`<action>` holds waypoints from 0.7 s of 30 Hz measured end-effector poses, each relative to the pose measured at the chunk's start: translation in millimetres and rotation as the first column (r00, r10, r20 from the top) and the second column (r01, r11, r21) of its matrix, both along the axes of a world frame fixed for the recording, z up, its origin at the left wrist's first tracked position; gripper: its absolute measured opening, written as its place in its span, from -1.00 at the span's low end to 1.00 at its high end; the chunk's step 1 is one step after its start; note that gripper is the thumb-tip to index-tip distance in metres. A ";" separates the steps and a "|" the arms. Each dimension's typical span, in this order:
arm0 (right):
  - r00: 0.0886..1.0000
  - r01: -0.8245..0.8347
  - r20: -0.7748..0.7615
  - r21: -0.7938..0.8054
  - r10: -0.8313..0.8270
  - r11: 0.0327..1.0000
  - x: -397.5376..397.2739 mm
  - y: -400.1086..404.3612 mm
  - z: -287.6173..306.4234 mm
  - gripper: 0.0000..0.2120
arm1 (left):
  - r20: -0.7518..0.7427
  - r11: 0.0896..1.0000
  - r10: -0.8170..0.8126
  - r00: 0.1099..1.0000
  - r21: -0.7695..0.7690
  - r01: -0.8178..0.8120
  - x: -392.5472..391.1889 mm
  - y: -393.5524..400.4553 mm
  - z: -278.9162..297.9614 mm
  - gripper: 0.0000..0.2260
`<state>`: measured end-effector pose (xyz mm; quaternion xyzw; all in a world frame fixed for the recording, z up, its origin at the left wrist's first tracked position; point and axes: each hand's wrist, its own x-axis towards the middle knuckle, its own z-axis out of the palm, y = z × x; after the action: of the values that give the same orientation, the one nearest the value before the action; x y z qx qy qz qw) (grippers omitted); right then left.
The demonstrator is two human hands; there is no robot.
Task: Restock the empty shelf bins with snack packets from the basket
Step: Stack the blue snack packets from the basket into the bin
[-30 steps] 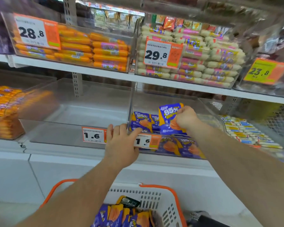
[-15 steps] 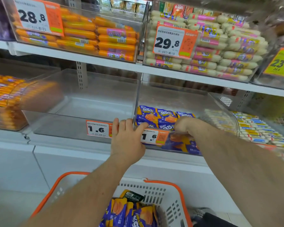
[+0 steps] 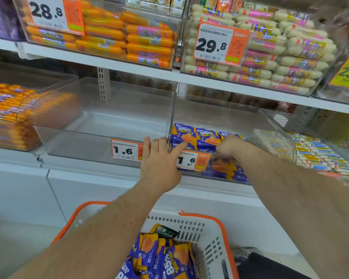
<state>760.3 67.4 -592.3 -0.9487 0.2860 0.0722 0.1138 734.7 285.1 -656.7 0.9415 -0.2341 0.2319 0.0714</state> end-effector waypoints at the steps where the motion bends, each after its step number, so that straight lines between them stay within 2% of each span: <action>1: 0.990 0.029 0.140 -0.053 -0.022 0.998 -5.5 1.8 0.8 -0.87 | -0.017 1.000 -0.009 1.000 0.007 0.010 -0.3 1.0 2.4 -0.26; 2: 0.927 0.050 0.374 -0.138 0.006 0.989 -7.7 2.9 -1.8 -0.85 | -0.048 1.000 -0.026 0.998 0.015 0.027 -1.4 3.0 5.2 -0.22; 3: 0.778 0.056 0.617 -0.248 0.114 0.967 -15.5 9.2 -4.6 -0.88 | -0.093 0.998 -0.050 0.994 0.023 0.053 -3.7 6.1 6.3 -0.19; 4: 0.571 0.024 0.769 -0.366 0.287 0.930 -26.0 17.3 -13.3 -0.91 | -0.139 0.997 -0.077 0.987 0.019 0.081 -7.8 10.4 6.1 -0.16; 5: 0.380 -0.033 0.817 -0.458 0.435 0.888 -40.0 31.1 -17.7 -0.92 | -0.171 0.994 -0.106 0.979 -0.008 0.106 -13.3 15.5 3.5 -0.13; 6: 0.242 -0.111 0.815 -0.516 0.526 0.850 -52.8 45.1 -27.9 -0.93 | -0.193 0.990 -0.135 0.972 -0.052 0.128 -20.8 21.5 -2.5 -0.12; 7: 0.183 -0.202 0.803 -0.534 0.567 0.821 -65.3 60.6 -41.9 -0.94 | -0.207 0.983 -0.168 0.964 -0.104 0.149 -29.7 27.6 -11.9 -0.12; 8: 0.169 -0.304 0.792 -0.524 0.587 0.795 -75.8 74.2 -59.9 -0.96 | -0.225 0.974 -0.198 0.954 -0.156 0.165 -40.0 34.2 -24.6 -0.11; 9: 0.211 -0.408 0.777 -0.481 0.593 0.776 -85.9 87.4 -78.1 -0.97 | -0.253 0.963 -0.222 0.942 -0.209 0.170 -51.0 40.5 -40.3 -0.11; 10: 0.311 -0.508 0.738 -0.403 0.599 0.761 -94.4 98.6 -98.6 -0.97 | -0.300 0.954 -0.233 0.925 -0.253 0.158 -61.7 46.7 -56.3 -0.12; 11: 0.470 -0.587 0.657 -0.266 0.590 0.764 -101.2 107.3 -119.4 -0.95 | -0.372 0.952 -0.229 0.900 -0.277 0.128 -71.3 52.1 -72.4 -0.14; 12: 0.636 -0.618 0.520 -0.099 0.570 0.780 -106.8 114.2 -138.4 -0.92 | -0.460 0.957 -0.212 0.862 -0.275 0.089 -80.3 57.2 -87.4 -0.17; 13: 0.759 -0.601 0.347 0.048 0.551 0.798 -111.1 118.1 -160.0 -0.87 | -0.544 0.965 -0.190 0.817 -0.259 0.052 -88.3 61.2 -100.3 -0.23; 14: 0.824 -0.561 0.203 0.156 0.529 0.813 -115.0 121.3 -180.2 -0.83 | -0.616 0.970 -0.171 0.769 -0.244 0.020 -95.1 65.1 -110.5 -0.29; 17: 0.879 -0.418 -0.095 0.321 0.468 0.850 -129.2 134.4 -234.0 -0.83 | -0.798 0.973 -0.157 0.582 -0.224 -0.045 -111.0 77.6 -132.0 -0.44; 19: 0.843 -0.351 -0.299 0.325 0.447 0.878 -139.9 144.3 -266.0 -0.82 | -0.868 0.978 -0.139 0.476 -0.197 -0.075 -119.4 86.9 -143.8 -0.47; 21: 0.783 -0.381 -0.404 0.290 0.473 0.878 -151.6 152.8 -289.5 -0.68 | -0.892 0.980 -0.115 0.437 -0.175 -0.098 -126.2 94.6 -153.0 -0.47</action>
<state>608.7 220.2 -881.8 -0.9279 0.0729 0.3474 0.1137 608.6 379.7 -809.7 0.9071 -0.1406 -0.2810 0.2801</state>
